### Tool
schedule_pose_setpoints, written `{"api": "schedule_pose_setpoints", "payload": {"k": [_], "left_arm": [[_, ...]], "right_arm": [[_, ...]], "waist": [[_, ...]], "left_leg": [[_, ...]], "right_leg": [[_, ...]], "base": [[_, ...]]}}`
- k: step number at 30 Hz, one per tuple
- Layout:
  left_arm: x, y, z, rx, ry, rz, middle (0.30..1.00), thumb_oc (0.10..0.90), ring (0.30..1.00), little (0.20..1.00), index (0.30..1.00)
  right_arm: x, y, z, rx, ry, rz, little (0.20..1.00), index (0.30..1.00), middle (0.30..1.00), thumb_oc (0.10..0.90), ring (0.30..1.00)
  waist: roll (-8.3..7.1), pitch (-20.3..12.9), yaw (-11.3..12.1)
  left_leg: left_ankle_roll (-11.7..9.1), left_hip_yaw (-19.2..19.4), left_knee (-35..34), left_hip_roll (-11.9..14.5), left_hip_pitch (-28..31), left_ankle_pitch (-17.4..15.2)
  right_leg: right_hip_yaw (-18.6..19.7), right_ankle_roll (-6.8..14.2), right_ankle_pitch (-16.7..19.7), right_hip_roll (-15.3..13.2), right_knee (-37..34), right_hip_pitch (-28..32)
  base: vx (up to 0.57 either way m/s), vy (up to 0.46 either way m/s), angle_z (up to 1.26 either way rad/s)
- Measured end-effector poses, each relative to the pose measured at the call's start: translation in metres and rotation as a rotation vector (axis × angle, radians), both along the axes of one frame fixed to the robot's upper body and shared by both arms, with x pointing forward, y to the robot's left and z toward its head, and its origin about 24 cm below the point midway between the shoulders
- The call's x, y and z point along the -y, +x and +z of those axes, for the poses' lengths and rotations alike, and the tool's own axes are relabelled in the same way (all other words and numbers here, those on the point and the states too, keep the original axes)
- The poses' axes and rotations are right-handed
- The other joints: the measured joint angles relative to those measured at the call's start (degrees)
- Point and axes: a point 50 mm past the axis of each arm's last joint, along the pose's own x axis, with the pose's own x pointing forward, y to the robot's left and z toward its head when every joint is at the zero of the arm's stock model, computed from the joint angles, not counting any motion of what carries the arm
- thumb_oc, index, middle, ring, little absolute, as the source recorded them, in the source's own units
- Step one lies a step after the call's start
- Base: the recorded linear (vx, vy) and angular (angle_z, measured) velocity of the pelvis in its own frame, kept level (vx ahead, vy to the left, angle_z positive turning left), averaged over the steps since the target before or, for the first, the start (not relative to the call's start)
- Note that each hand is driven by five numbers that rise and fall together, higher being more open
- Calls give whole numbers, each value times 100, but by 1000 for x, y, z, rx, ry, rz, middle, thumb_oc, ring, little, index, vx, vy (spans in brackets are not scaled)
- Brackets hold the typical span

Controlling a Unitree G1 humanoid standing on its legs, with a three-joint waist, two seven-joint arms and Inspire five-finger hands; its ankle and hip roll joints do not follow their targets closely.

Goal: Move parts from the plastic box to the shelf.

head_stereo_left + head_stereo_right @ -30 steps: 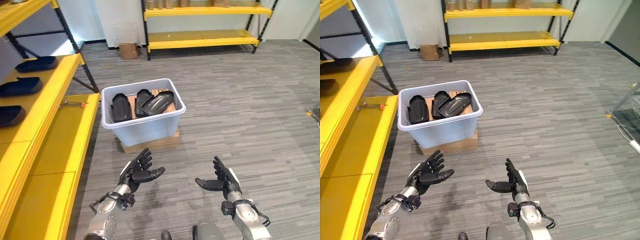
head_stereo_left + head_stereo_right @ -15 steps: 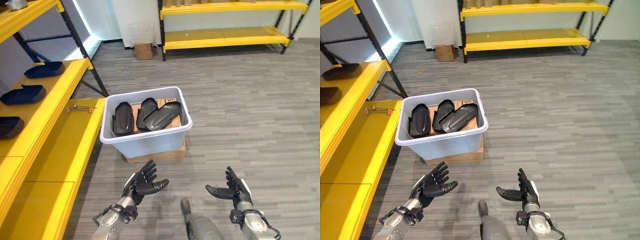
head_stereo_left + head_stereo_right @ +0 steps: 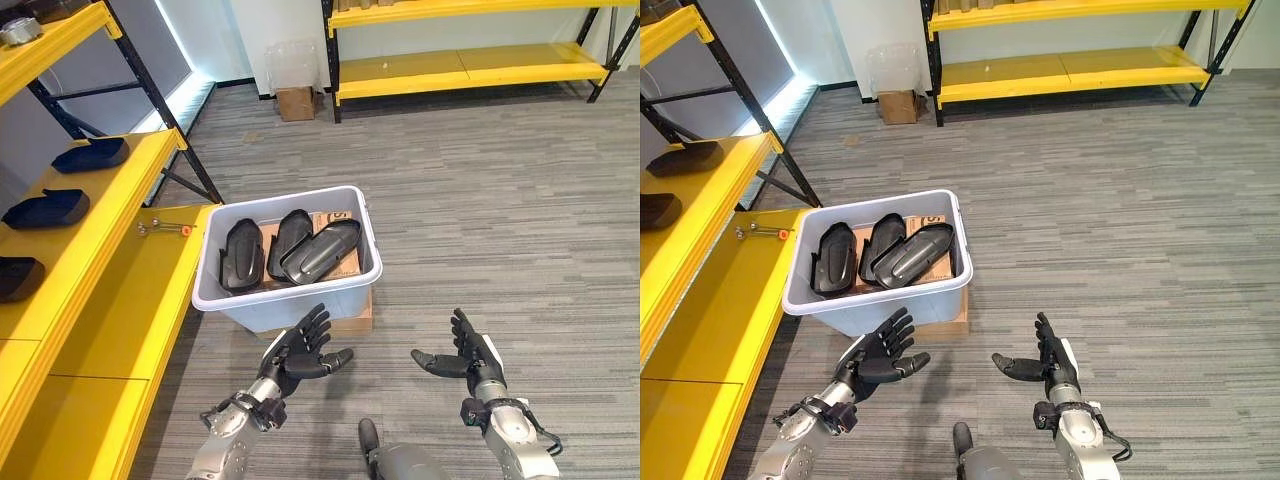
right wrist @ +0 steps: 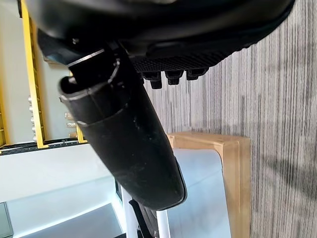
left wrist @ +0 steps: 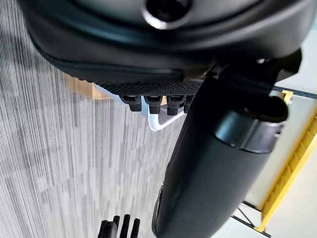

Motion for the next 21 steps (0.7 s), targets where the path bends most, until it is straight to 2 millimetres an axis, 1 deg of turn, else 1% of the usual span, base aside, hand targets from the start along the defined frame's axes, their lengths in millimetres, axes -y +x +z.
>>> {"api": "schedule_pose_setpoints", "payload": {"k": [1, 2, 3, 4, 5, 6, 7, 8, 9, 10, 11, 12, 13, 14, 15, 17, 18, 19, 20, 21], "left_arm": [[1, 0, 1, 8, -2, -5, 1000, 900, 1000, 1000, 1000], [-1, 0, 4, 34, 1, -9, 1000, 900, 1000, 1000, 1000], [-1, -1, 5, 52, -3, 5, 1000, 900, 1000, 1000, 1000], [-3, 2, 10, 98, 2, 39, 1000, 900, 1000, 1000, 1000], [-5, 5, 14, 125, 9, 80, 1000, 900, 1000, 1000, 1000], [-8, 9, 19, 158, 11, 125, 1000, 900, 1000, 1000, 1000], [-11, 11, 24, 192, 6, 180, 1000, 900, 1000, 1000, 1000], [-14, 13, 31, 238, -6, 247, 1000, 900, 1000, 1000, 1000], [-21, 13, 39, 288, -7, 308, 1000, 900, 1000, 1000, 1000], [-23, 13, 40, 294, -6, 340, 1000, 900, 1000, 1000, 1000], [-36, 13, 55, 366, -7, 472, 1000, 900, 1000, 1000, 1000], [-44, 15, 67, 430, 8, 495, 1000, 900, 1000, 1000, 1000], [-45, 15, 69, 444, 10, 523, 1000, 900, 1000, 1000, 1000], [-47, 16, 72, 461, 21, 532, 1000, 900, 1000, 1000, 1000], [-52, 15, 75, 487, 30, 565, 1000, 900, 1000, 1000, 1000], [-60, 14, 80, 523, 41, 611, 1000, 900, 1000, 1000, 1000], [-62, 15, 82, 535, 43, 626, 1000, 900, 1000, 1000, 1000], [-65, 17, 85, 565, 55, 663, 1000, 900, 1000, 1000, 1000], [-66, 19, 86, 578, 66, 678, 1000, 900, 1000, 1000, 1000], [-67, 19, 87, 588, 76, 691, 1000, 900, 1000, 1000, 1000]], "right_arm": [[1, 1, 0, 1, -1, 7, 1000, 1000, 1000, 900, 1000], [0, 1, 0, 1, 6, 11, 1000, 1000, 1000, 900, 1000], [0, -1, -2, -9, 8, 9, 1000, 1000, 1000, 900, 1000], [0, -1, -2, -3, 8, 11, 1000, 1000, 1000, 900, 1000], [-1, -3, -3, -4, 14, 7, 1000, 1000, 1000, 900, 1000], [-2, -5, -5, -7, 36, -7, 1000, 1000, 1000, 900, 1000], [-4, -5, -7, -8, 51, -22, 1000, 1000, 1000, 900, 1000], [-4, -6, -7, -1, 57, -29, 1000, 1000, 1000, 900, 1000], [-6, -6, -7, 7, 69, -27, 1000, 1000, 1000, 900, 1000], [-7, -5, -7, 7, 69, -26, 1000, 1000, 1000, 900, 1000], [-6, 1, 8, 89, 70, -18, 1000, 1000, 1000, 900, 1000], [-6, -2, 14, 121, 79, -19, 1000, 1000, 1000, 900, 1000], [-3, 0, 17, 136, 77, -25, 1000, 1000, 1000, 900, 1000], [5, 1, 21, 151, 67, -47, 1000, 1000, 1000, 900, 1000], [9, 1, 23, 166, 64, -67, 1000, 1000, 1000, 900, 1000], [14, -1, 24, 170, 50, -78, 1000, 1000, 1000, 900, 1000], [16, -3, 23, 163, 46, -79, 1000, 1000, 1000, 900, 1000], [18, -6, 21, 151, 52, -90, 1000, 1000, 1000, 900, 1000], [18, -7, 20, 144, 54, -93, 1000, 1000, 1000, 900, 1000], [17, -9, 18, 135, 60, -88, 1000, 1000, 1000, 900, 1000]], "waist": [[79, 8, 89], [13, 20, 143], [14, 21, 130], [1, 25, 119], [-95, 55, 100], [-203, 56, 115], [-249, 66, 141], [-239, 72, 211], [-423, 80, 259], [-414, 77, 275], [-73, 151, 313], [-477, 113, 297], [-181, 99, 207], [-174, 92, 295], [-199, 103, 432], [-194, 88, 431], [-170, 73, 437], [-183, 64, 420], [-189, 49, 409], [-227, 45, 414]], "left_leg": [[21, -45, 274, 112, -201, 43], [3, -34, 626, 36, -338, 45], [-150, 15, 1152, 56, -551, 167], [-152, 74, 1748, -65, -837, 165], [-124, 165, 2071, -182, -1029, 150], [-63, 296, 2290, -342, -1259, 136], [94, 354, 2238, -409, -1479, 42], [148, 336, 1892, -285, -1640, -123], [180, 383, 1369, -308, -1610, -237], [272, 390, 1021, -260, -1611, -256], [340, 341, -483, 257, -1704, 13], [62, 375, -969, 235, -1679, 171], [-103, 155, -1668, 582, -1663, 362], [-7, 116, -2003, 677, -1652, 452], [54, 50, -2112, 720, -1697, 651], [109, -10, -2292, 878, -1721, 708], [88, -27, -2304, 957, -1724, 759], [88, 36, -2204, 1125, -1784, 765], [86, 63, -2104, 1138, -1825, 763], [83, 172, -2025, 1139, -1828, 760]], "right_leg": [[-57, 66, -113, 29, 152, -73], [-82, -63, -142, -28, 471, -265], [-129, -150, -213, -23, 434, -161], [-158, -166, -224, -23, 348, -77], [-180, -164, -230, -58, 215, 55], [-223, -76, -275, -132, 111, 160], [-351, 377, -573, -176, 247, 148], [-291, 201, -793, -180, 977, -142], [-249, -27, -694, -202, 1069, -131], [-266, 56, -635, -139, 896, -22], [17, 279, -1656, -249, 2765, -560], [422, 502, -1918, -872, 2501, -306], [588, 516, -1851, -487, 2381, -89], [637, 371, -1770, -453, 2140, 59], [727, 314, -1638, -441, 1813, 285], [734, 169, -1572, -458, 1549, 591], [723, 168, -1571, -461, 1479, 715], [698, 175, -1584, -520, 1420, 904], [691, 216, -1592, -590, 1407, 1001], [690, 265, -1600, -695, 1361, 1074]], "base": [[55, -142, -30], [60, -141, -10], [83, -196, 2], [83, -187, 22], [80, -150, 16], [74, -50, 27], [97, -6, 26], [109, 27, 19], [106, 47, 10], [212, 143, -8], [178, 122, 14], [254, 170, 26], [167, 96, 24], [220, 127, -29], [221, 141, -55], [235, 180, -34], [237, 226, -14], [215, 221, -8], [268, 283, -9], [179, 192, -7]]}}
